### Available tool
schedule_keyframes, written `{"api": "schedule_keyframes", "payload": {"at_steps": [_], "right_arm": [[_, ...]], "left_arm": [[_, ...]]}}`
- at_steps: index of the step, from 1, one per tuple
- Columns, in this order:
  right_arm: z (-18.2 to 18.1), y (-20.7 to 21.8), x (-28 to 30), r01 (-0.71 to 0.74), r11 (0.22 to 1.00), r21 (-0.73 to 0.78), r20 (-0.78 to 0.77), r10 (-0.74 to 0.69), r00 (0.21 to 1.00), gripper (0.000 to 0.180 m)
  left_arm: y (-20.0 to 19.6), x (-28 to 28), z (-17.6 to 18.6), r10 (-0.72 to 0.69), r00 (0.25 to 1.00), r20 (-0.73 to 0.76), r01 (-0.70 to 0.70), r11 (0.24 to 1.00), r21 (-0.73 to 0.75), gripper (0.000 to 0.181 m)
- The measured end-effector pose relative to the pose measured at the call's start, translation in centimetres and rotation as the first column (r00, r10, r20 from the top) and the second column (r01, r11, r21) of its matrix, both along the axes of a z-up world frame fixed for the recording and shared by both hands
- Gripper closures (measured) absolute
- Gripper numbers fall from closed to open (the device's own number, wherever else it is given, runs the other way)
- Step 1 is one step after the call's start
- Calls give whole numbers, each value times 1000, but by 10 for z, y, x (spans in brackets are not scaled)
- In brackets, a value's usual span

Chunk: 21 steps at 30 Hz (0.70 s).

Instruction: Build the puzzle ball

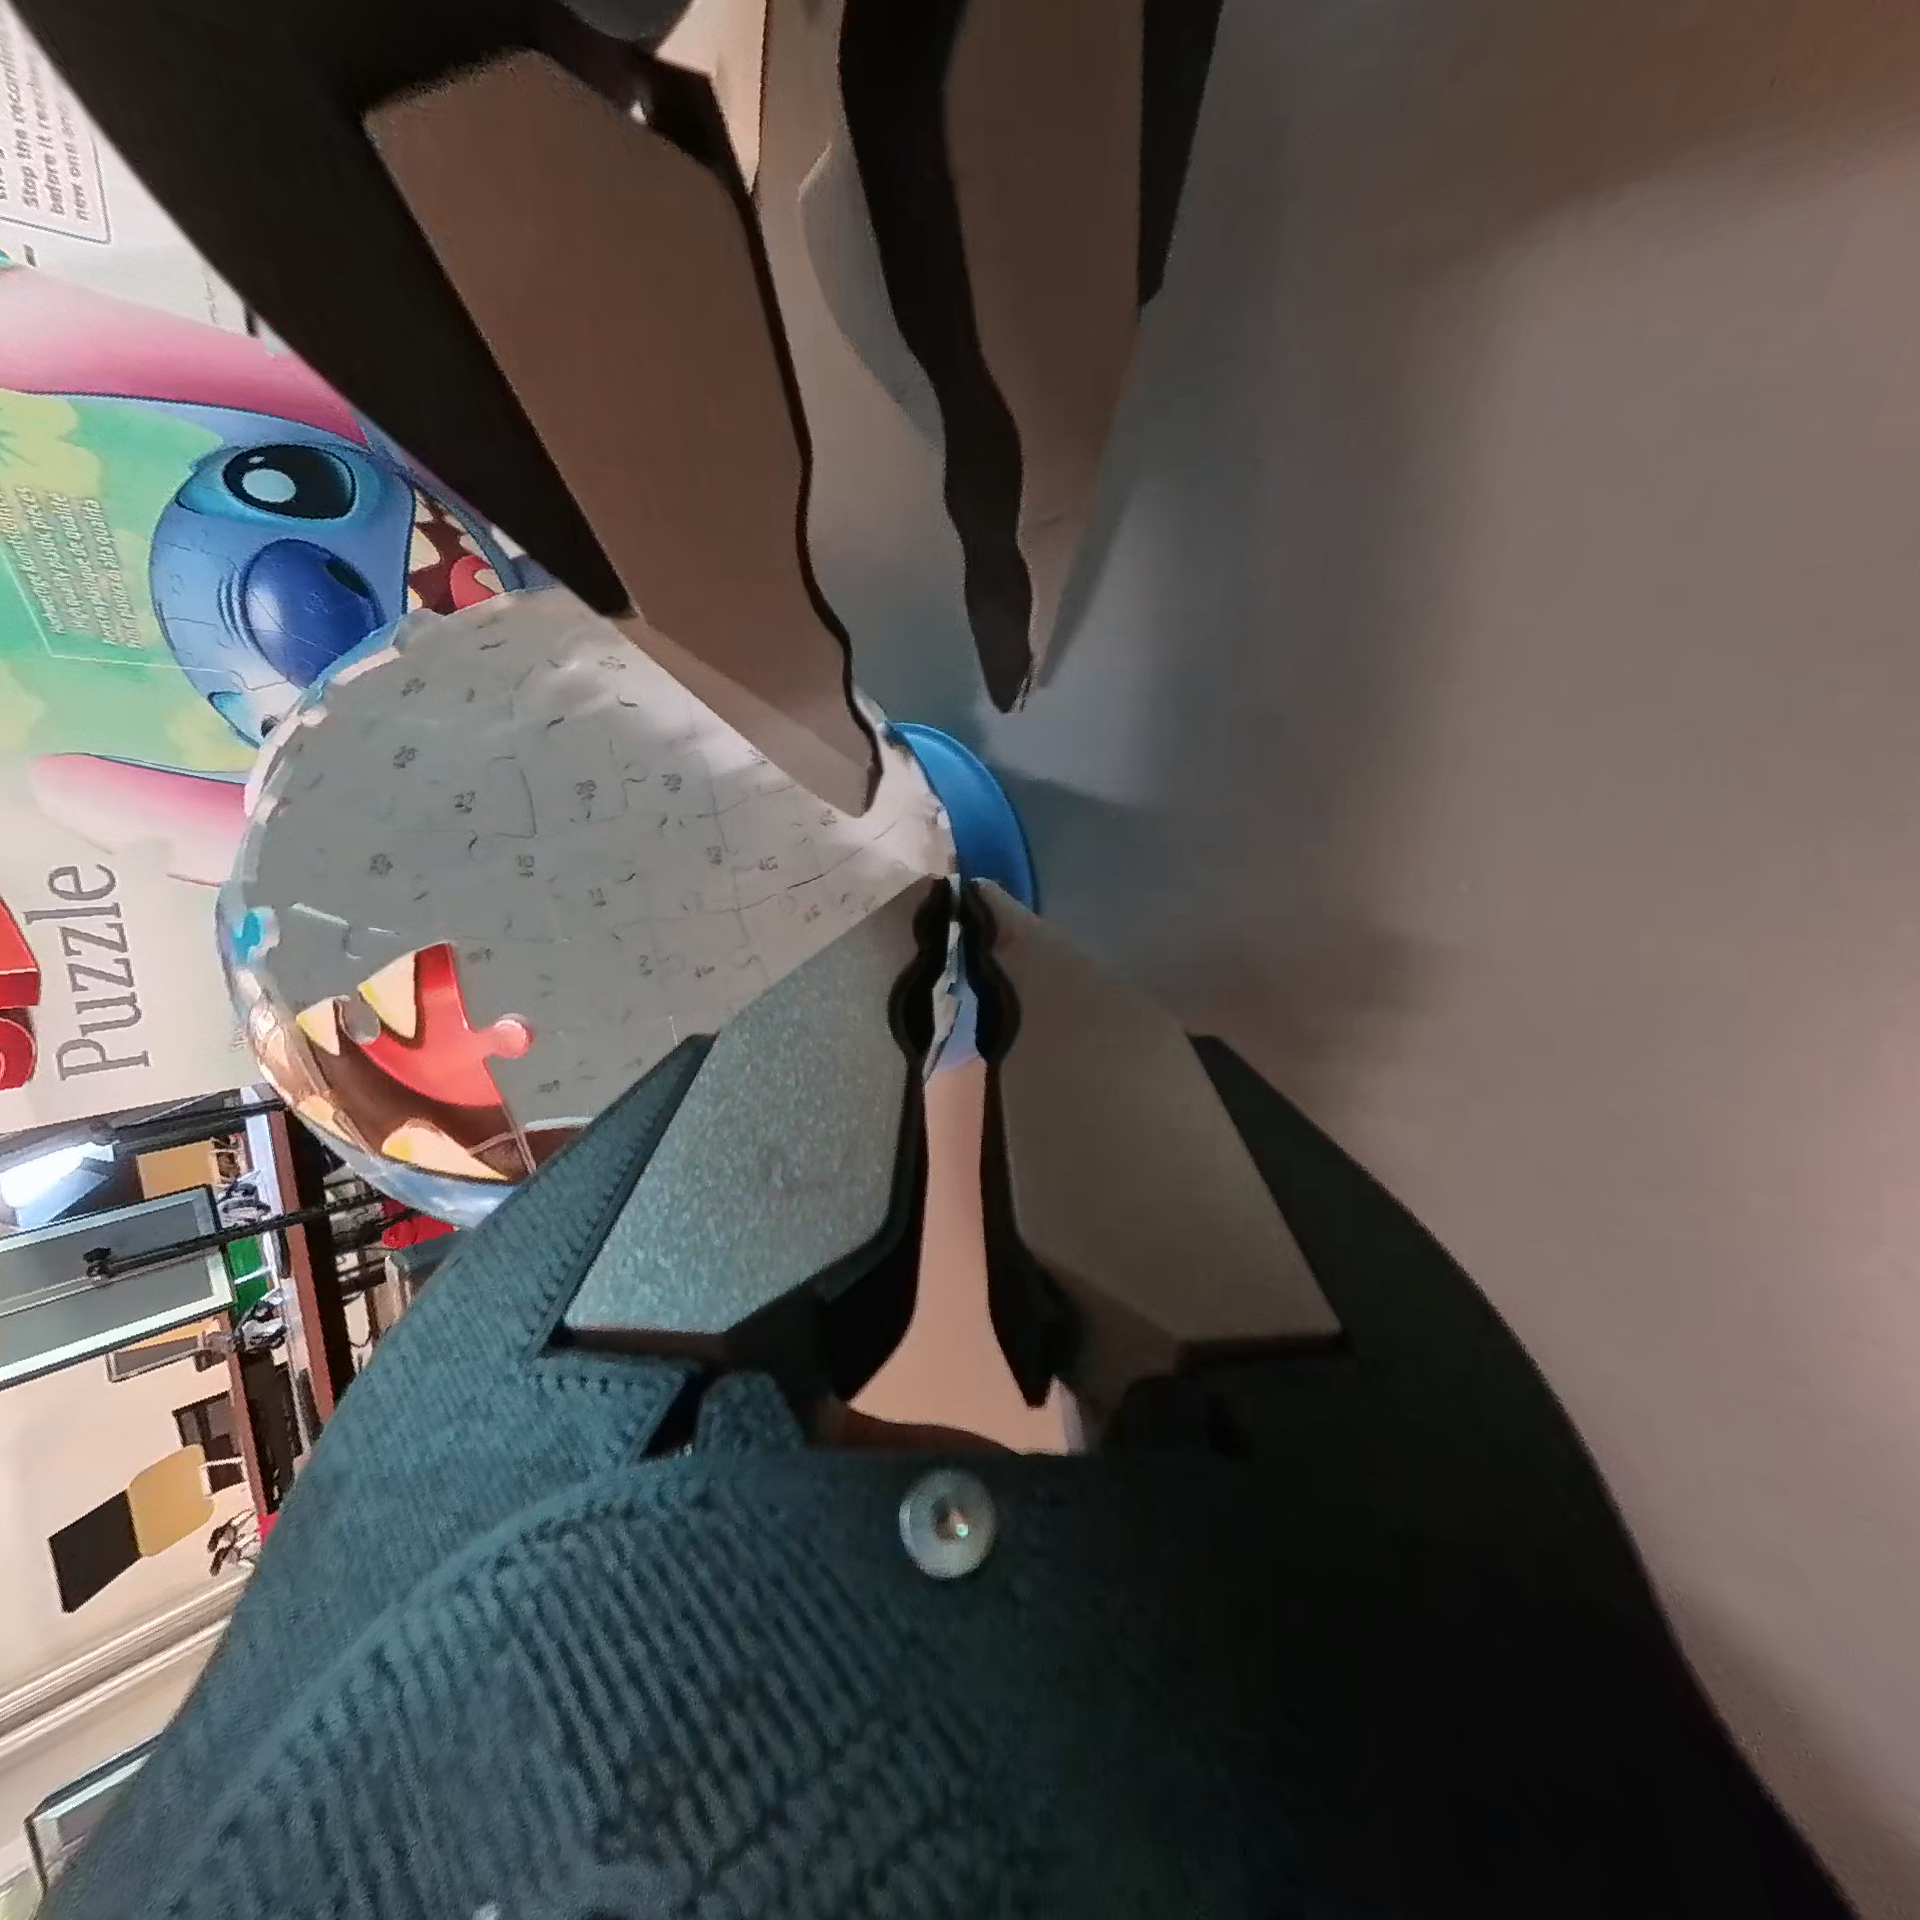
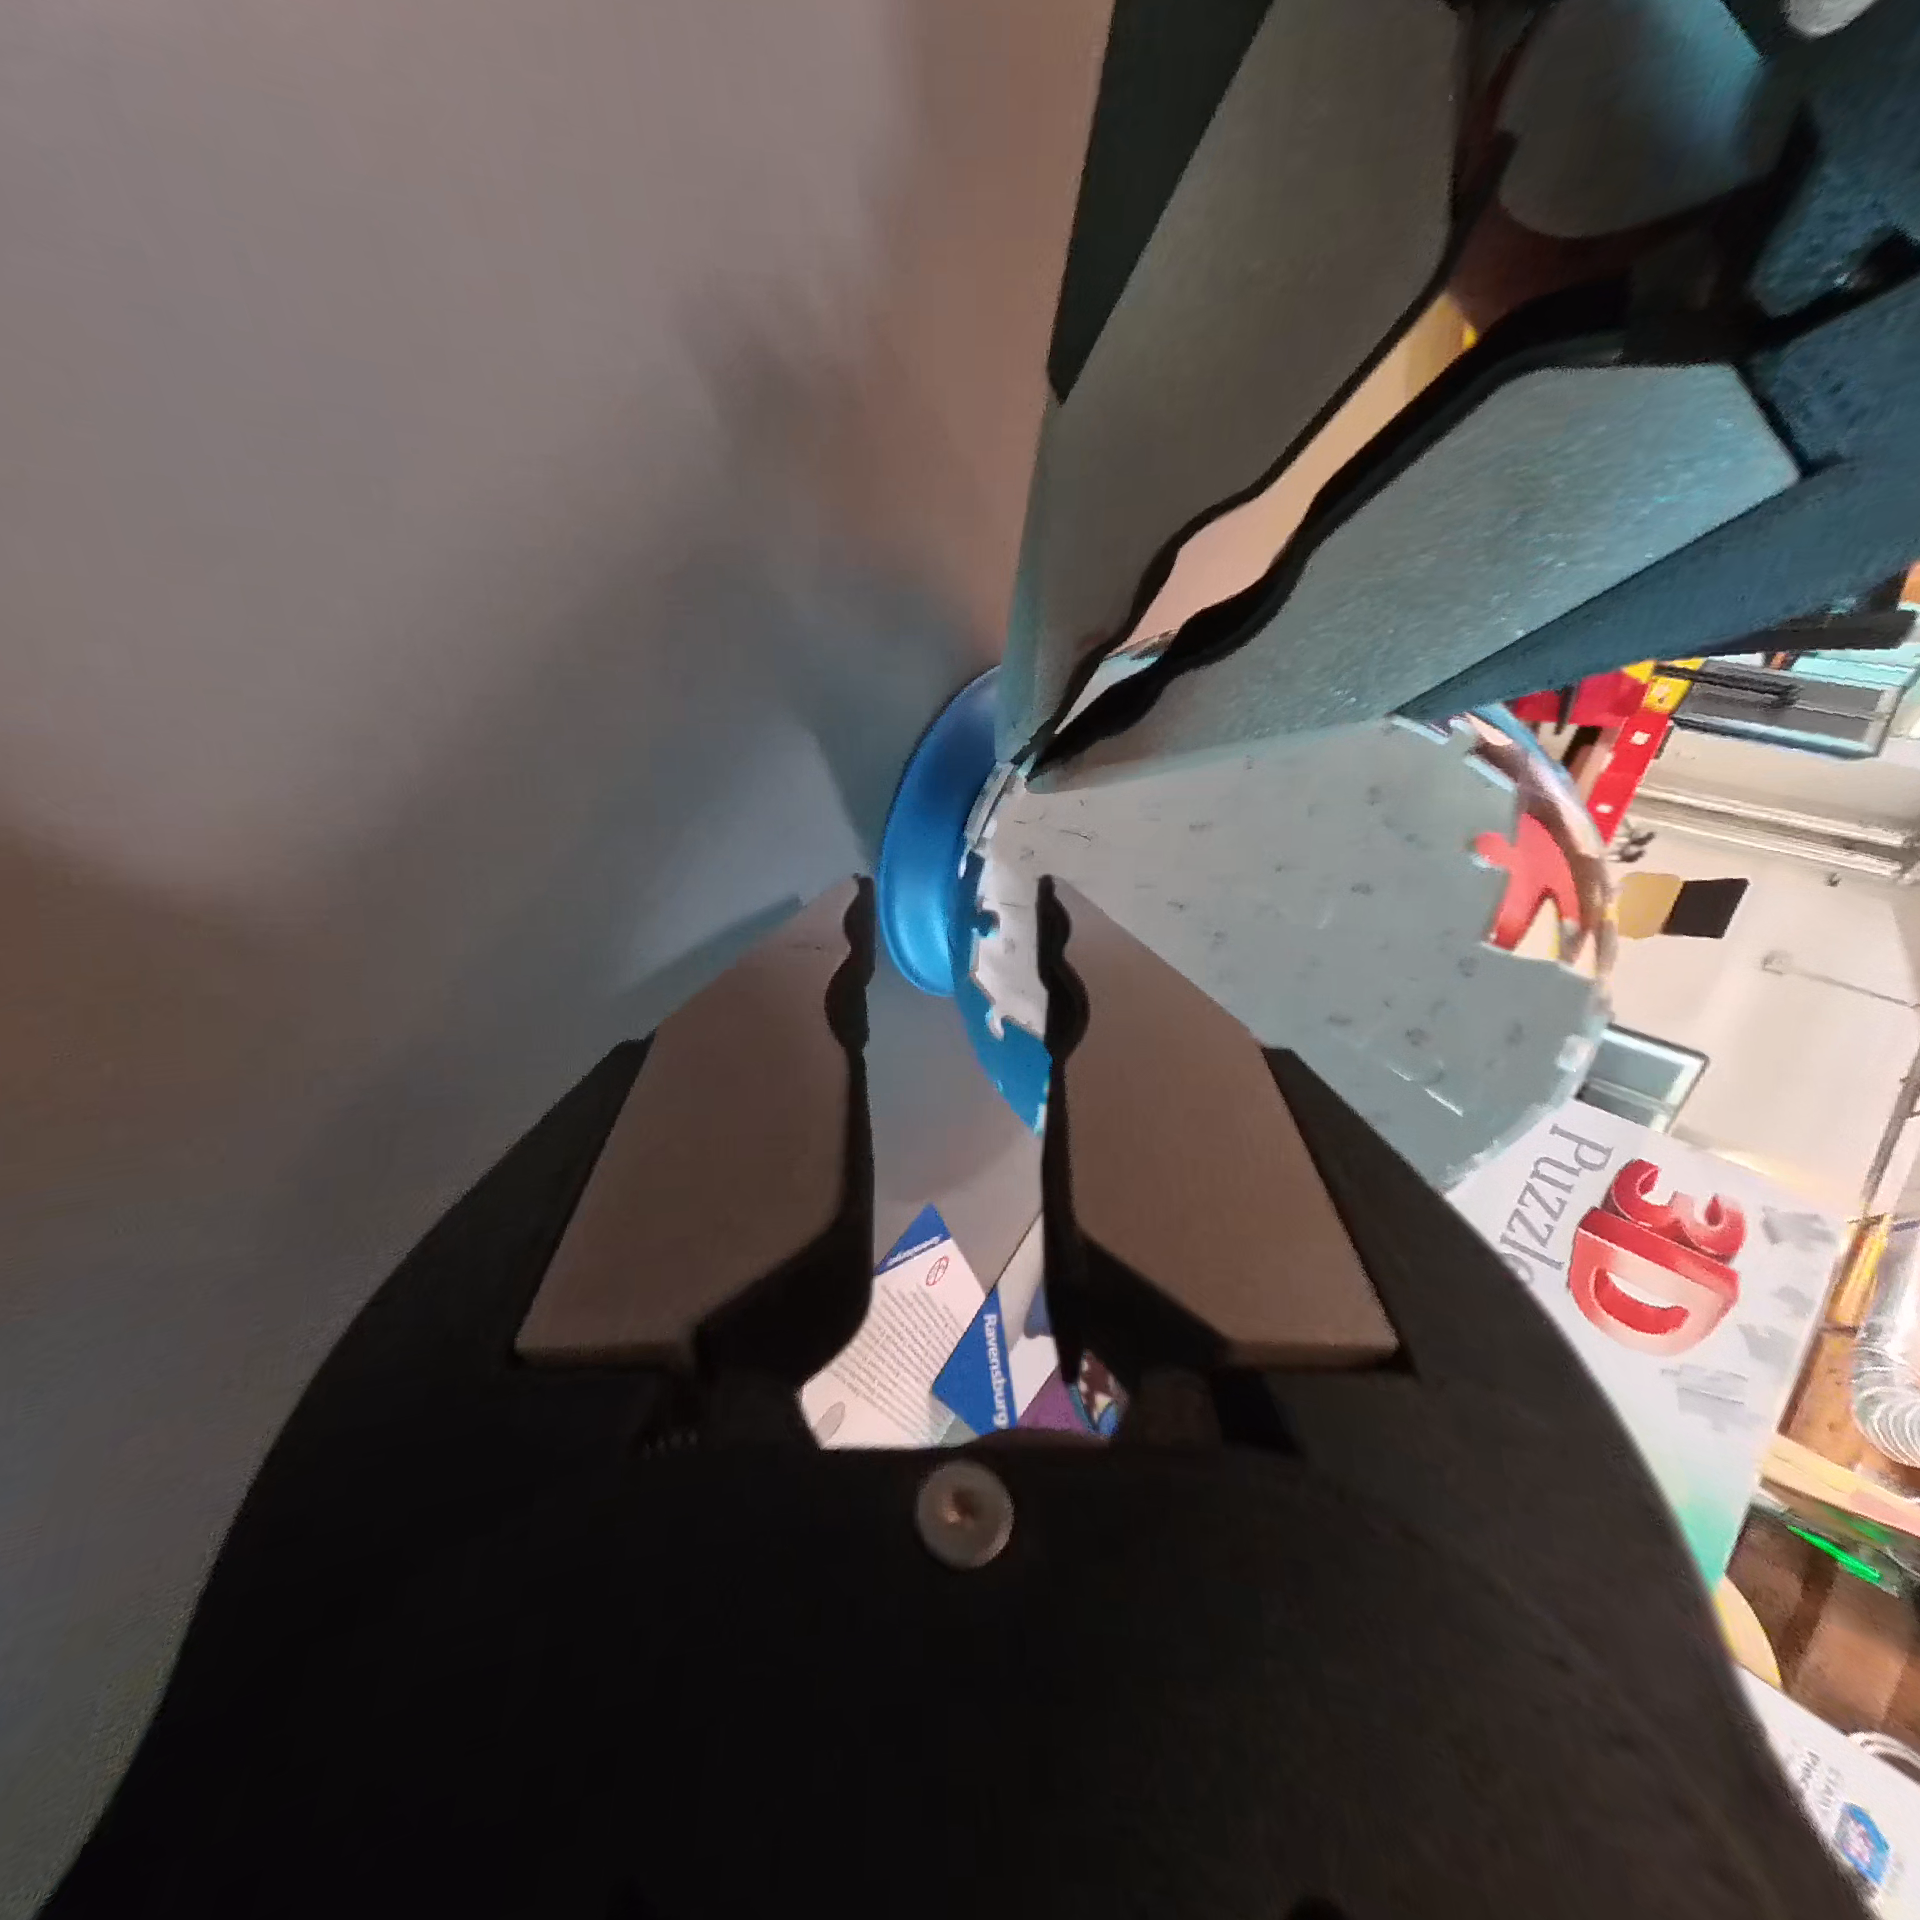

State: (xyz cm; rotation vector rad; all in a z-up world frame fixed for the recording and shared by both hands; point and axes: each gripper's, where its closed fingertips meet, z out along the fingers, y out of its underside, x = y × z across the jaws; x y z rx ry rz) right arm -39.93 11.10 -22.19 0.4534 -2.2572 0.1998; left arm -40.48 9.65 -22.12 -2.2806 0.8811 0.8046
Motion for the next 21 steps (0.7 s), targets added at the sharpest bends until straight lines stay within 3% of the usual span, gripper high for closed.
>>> {"api": "schedule_keyframes", "payload": {"at_steps": [7,21], "right_arm": [[4,-9,-2,-52,991,-127,-27,49,998,154],[-2,-4,-12,-8,980,-196,44,16,999,165]], "left_arm": [[2,0,0,-15,1000,0,15,1000,9,181],[6,2,1,-24,1000,15,23,1000,12,181]]}}
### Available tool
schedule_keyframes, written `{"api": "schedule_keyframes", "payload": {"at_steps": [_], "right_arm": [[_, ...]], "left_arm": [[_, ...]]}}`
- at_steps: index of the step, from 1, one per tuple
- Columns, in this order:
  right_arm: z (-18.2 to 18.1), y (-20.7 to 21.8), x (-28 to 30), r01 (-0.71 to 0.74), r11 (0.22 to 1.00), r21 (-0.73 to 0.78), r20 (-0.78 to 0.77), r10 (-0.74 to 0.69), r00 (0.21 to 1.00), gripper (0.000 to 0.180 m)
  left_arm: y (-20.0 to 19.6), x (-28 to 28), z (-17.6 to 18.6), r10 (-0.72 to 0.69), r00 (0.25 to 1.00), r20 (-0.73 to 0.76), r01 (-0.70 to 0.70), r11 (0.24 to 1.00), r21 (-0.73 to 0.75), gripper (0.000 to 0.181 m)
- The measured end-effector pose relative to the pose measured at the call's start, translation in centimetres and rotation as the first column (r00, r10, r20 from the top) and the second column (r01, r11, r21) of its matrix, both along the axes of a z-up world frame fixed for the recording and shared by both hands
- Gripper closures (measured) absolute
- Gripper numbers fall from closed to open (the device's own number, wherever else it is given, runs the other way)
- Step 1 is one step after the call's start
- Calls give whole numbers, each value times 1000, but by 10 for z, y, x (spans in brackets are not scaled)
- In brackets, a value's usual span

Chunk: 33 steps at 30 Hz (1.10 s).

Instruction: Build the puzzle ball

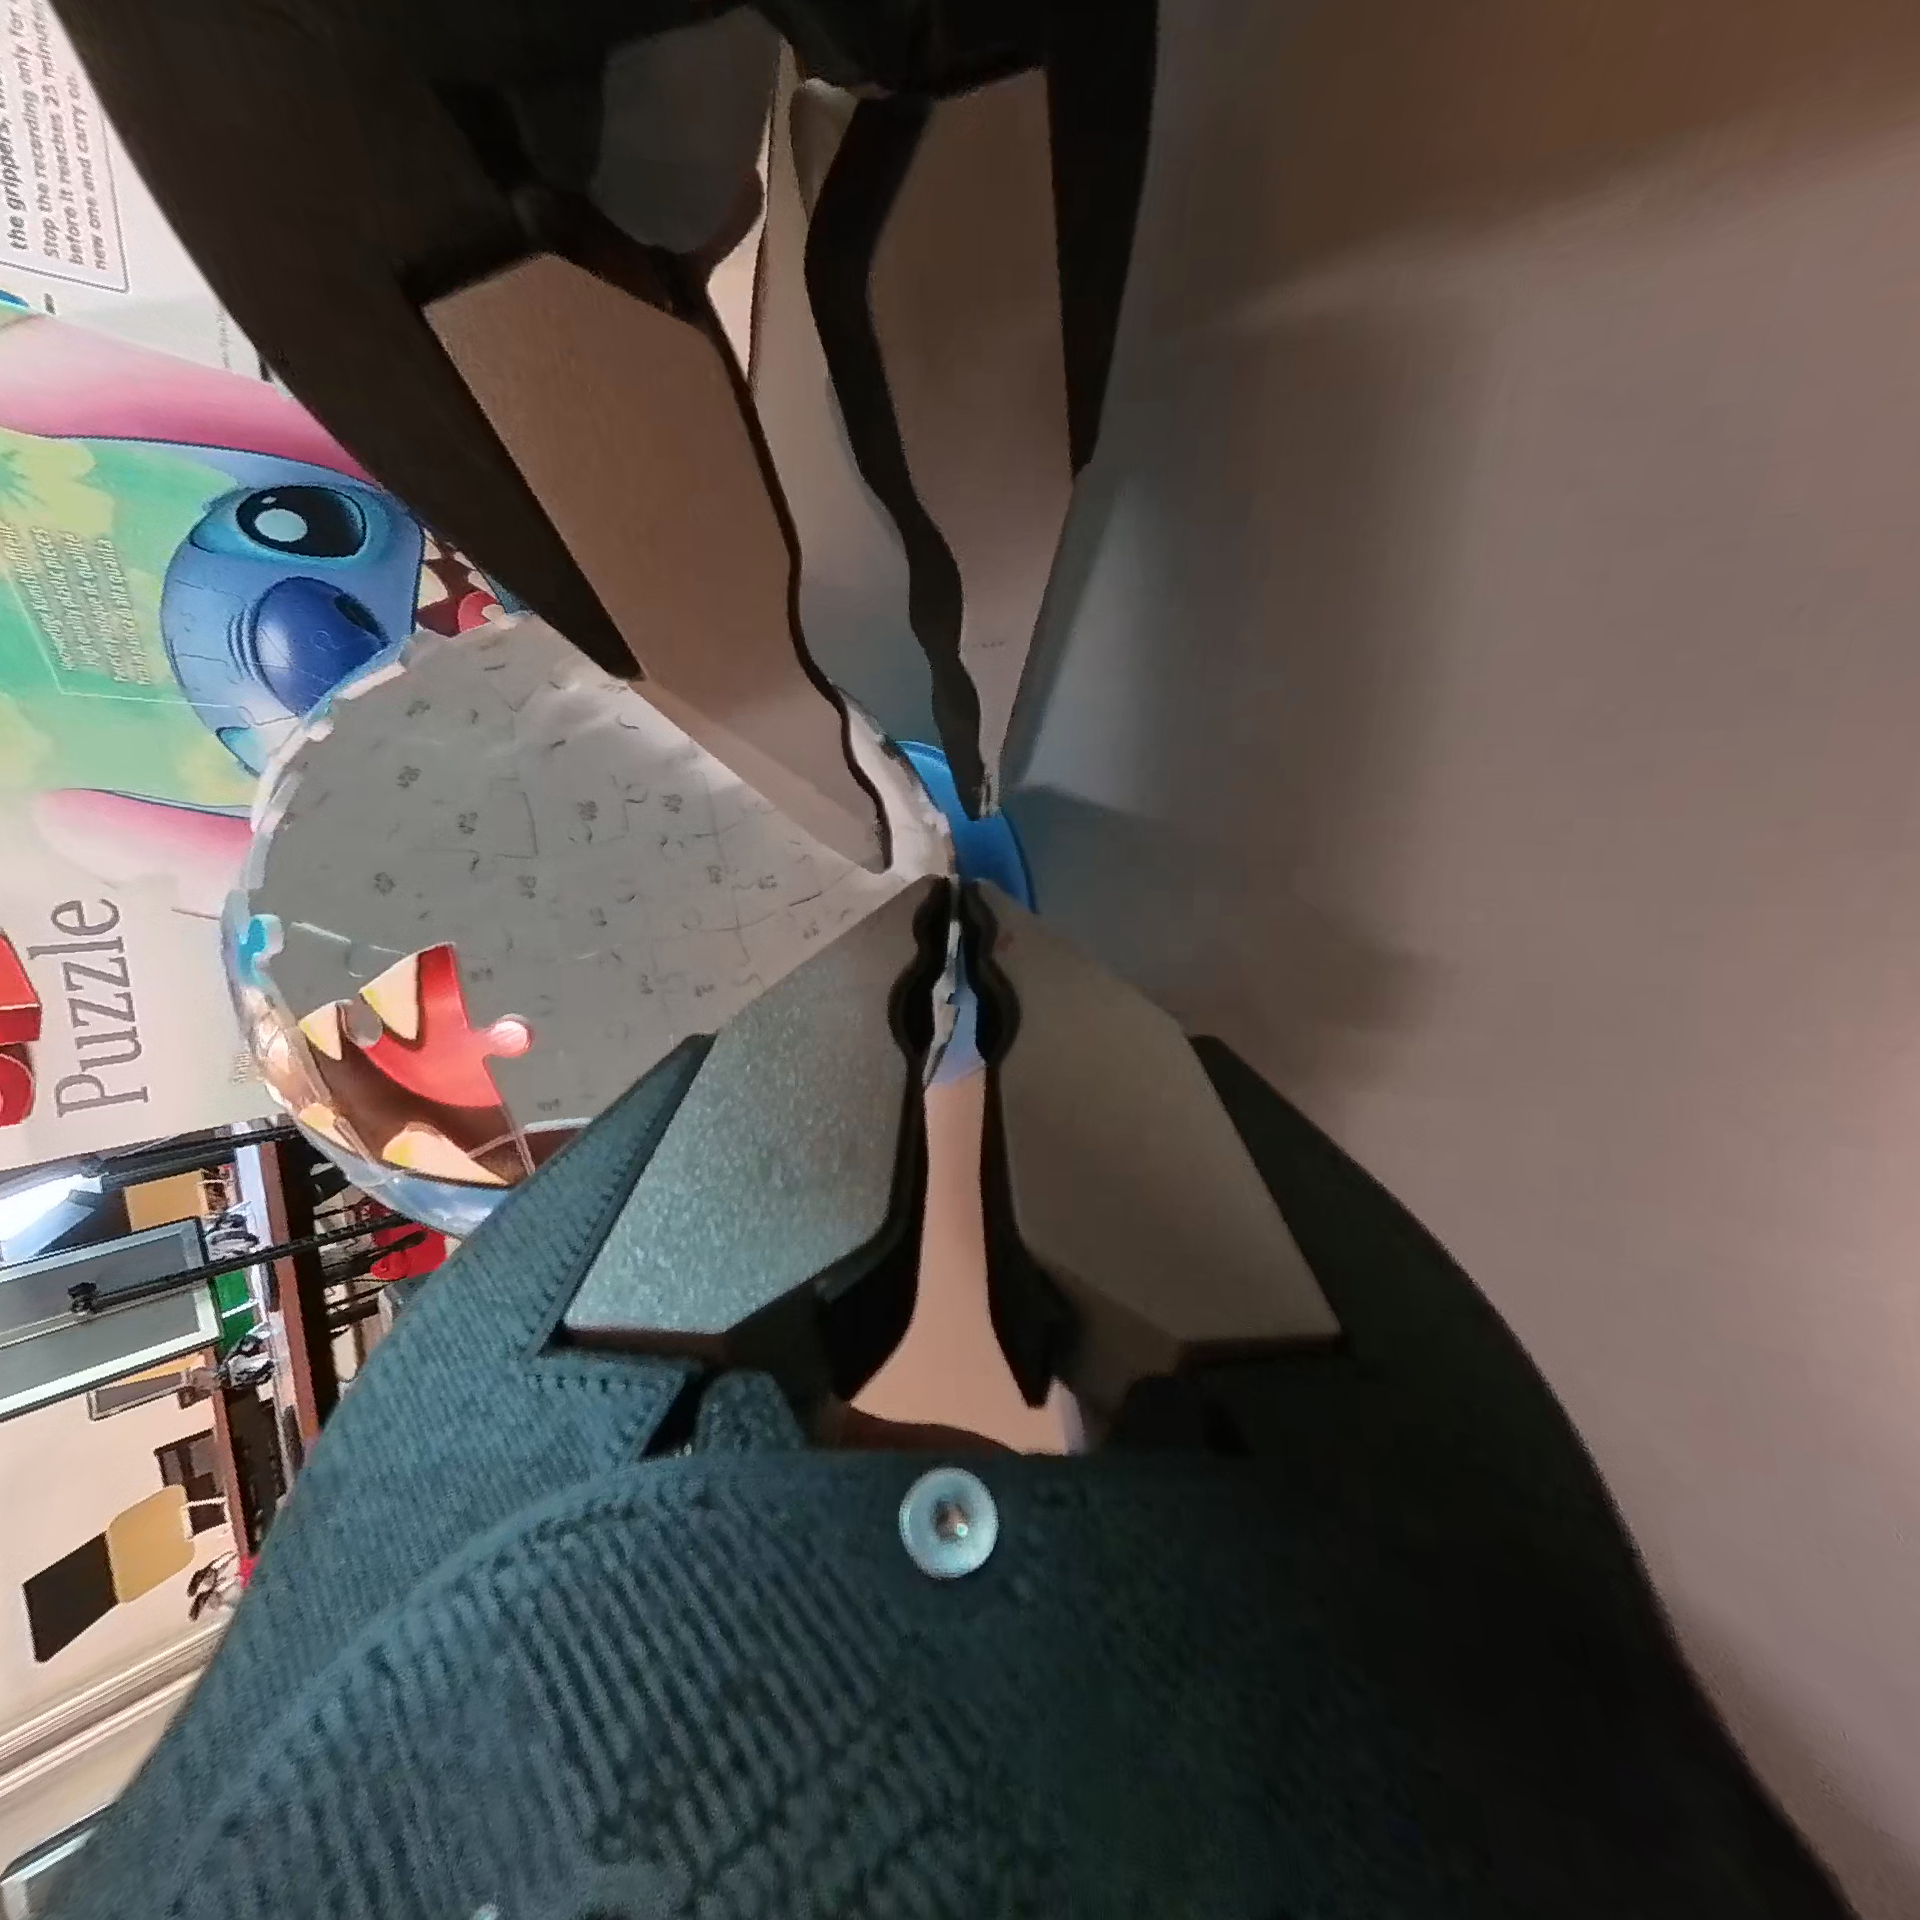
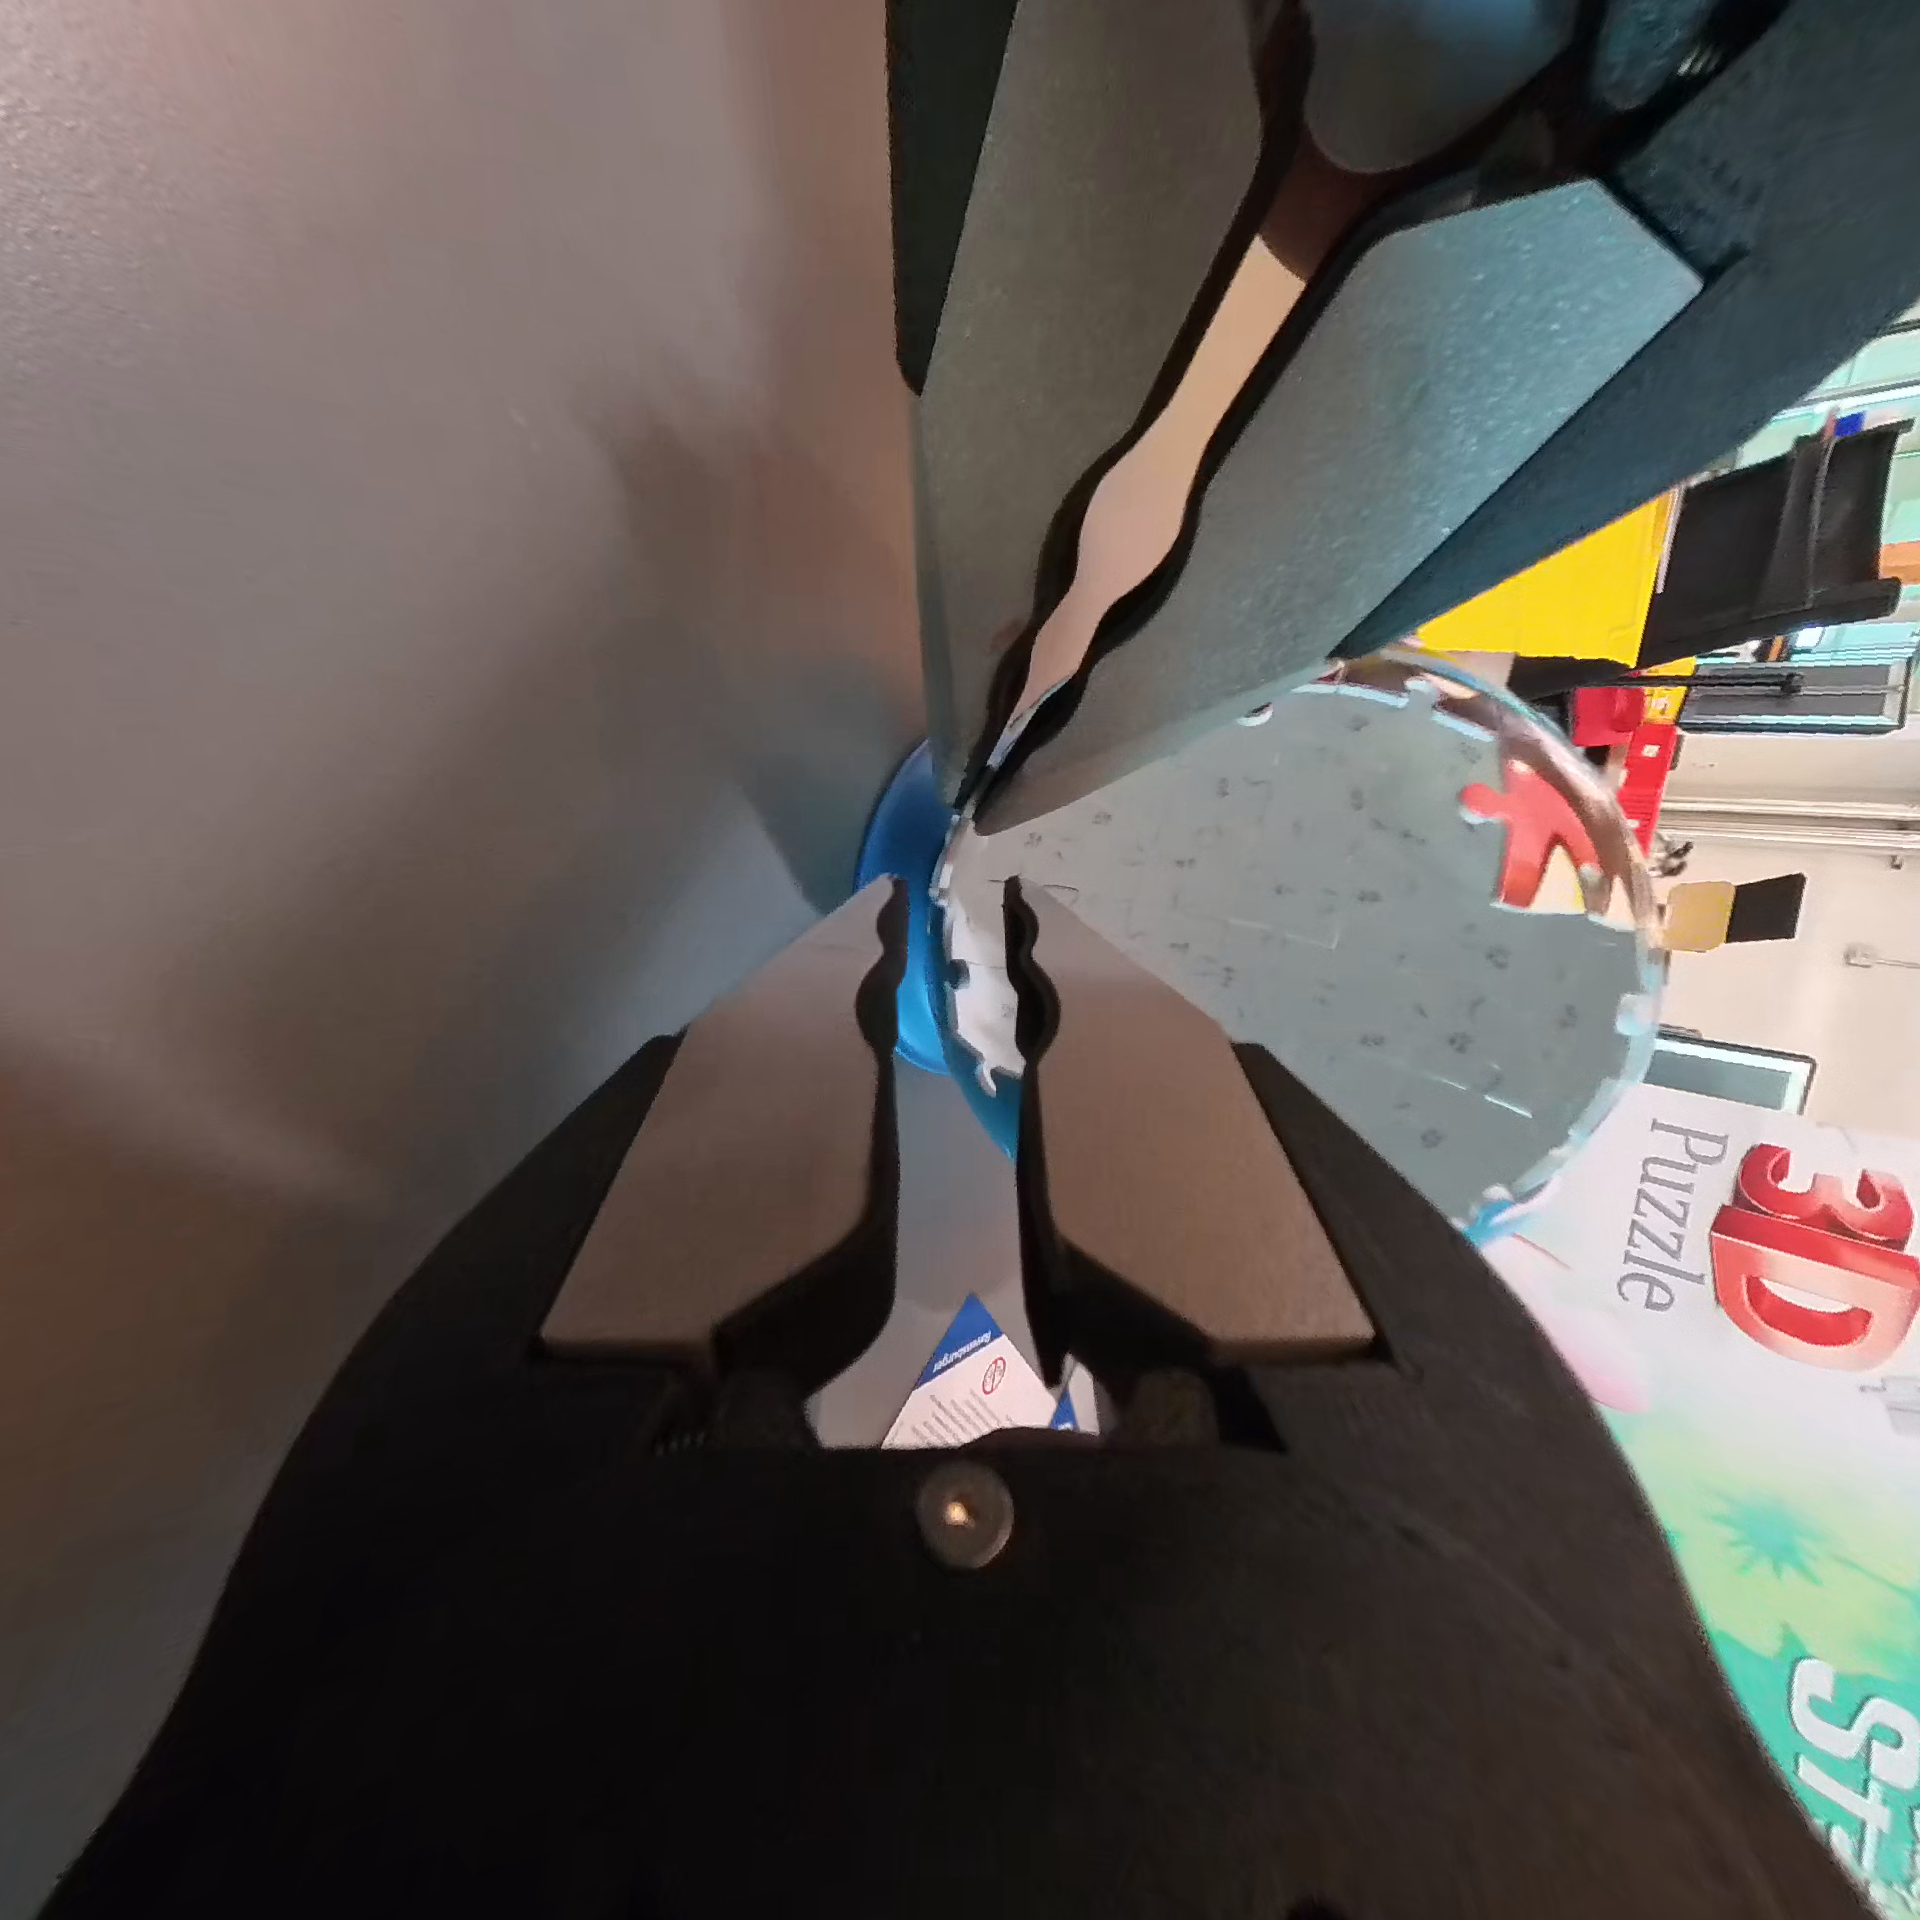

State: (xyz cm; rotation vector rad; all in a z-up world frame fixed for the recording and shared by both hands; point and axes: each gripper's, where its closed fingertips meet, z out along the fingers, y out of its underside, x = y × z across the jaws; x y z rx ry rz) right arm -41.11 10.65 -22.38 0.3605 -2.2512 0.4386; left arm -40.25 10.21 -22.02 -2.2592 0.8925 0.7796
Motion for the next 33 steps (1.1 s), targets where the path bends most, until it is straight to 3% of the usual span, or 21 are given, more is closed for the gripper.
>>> {"api": "schedule_keyframes", "payload": {"at_steps": [13,33], "right_arm": [[3,6,-1,20,1000,-18,-1,-20,1000,161],[-2,3,0,5,1000,25,39,-6,999,166]], "left_arm": [[0,-3,3,52,998,42,-54,998,44,181],[2,-1,0,28,999,30,-29,1000,7,181]]}}
